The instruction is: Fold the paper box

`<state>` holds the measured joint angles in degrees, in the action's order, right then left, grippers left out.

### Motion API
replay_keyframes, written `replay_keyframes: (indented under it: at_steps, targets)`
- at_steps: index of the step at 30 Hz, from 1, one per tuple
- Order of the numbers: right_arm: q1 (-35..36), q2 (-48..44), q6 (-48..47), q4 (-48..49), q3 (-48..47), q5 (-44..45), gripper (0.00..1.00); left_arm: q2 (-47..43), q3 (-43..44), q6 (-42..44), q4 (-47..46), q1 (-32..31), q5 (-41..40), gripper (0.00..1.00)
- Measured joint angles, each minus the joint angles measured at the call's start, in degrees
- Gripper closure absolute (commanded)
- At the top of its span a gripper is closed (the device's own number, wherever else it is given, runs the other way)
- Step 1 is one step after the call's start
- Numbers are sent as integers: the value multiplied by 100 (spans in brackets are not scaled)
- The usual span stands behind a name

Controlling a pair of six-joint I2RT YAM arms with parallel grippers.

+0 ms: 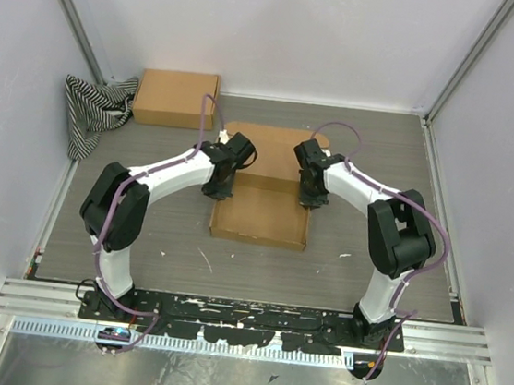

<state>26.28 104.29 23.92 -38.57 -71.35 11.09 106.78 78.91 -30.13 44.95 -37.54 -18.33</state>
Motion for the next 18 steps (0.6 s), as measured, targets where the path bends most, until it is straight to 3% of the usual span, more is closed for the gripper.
replay_keyframes:
  at_steps: [4,6,7,10,18]
  targets:
    - [240,155,46,-195,-157,511,98,-9,-33,48,-107,-50,-4,100]
    - [365,297,111,-332,-310,798,88,-48,-96,50,-160,-50,-31,100]
    - [417,352,155,-361,-363,922,79,-61,-118,52,-177,-50,-46,100]
    - [474,363,210,-323,-352,984,71,-90,-186,85,-234,-50,-162,100]
    - [472,24,308,-411,-98,538,67,-378,-627,140,-579,-48,-334,100]
